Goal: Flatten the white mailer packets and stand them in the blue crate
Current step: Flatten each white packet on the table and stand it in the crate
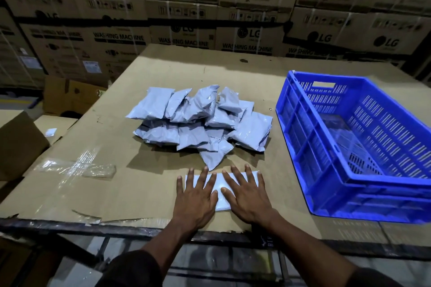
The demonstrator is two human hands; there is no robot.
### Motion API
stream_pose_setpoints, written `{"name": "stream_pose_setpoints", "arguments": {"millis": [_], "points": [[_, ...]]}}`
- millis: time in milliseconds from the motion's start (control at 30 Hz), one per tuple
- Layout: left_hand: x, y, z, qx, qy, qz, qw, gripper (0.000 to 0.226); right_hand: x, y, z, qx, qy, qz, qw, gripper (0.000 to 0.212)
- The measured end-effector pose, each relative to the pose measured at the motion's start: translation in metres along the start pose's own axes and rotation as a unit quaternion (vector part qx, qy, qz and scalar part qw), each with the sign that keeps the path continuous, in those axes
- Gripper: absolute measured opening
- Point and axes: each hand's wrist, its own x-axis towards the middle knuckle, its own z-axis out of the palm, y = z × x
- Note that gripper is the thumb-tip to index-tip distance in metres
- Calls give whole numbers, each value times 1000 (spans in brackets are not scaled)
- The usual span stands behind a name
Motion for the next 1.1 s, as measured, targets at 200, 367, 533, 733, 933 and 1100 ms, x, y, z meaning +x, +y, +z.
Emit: {"name": "stream_pose_setpoints", "arguments": {"millis": [200, 367, 533, 733, 933, 1100], "points": [[2, 2, 3, 6, 5, -5, 1000, 61, -2, 0, 3, -9, -10, 8, 1000, 61], [2, 3, 5, 9, -6, -10, 1000, 59, -2, 3, 5, 0, 4, 6, 1000, 60], [3, 3, 3, 3, -15, -20, 1000, 58, 2, 4, 0, 21, -24, 3, 1000, 63], [2, 0, 3, 7, -21, -13, 1000, 60, -13, 18, -2, 22, -40, -75, 996, 67], [-13, -4, 0, -28, 28, 17, 999, 62, -12, 14, -6, 7, -50, -71, 996, 68], [-22, -9, 2, -32, 26, 71, 997, 65, -12, 17, -13, 20, -29, -56, 998, 74]]}}
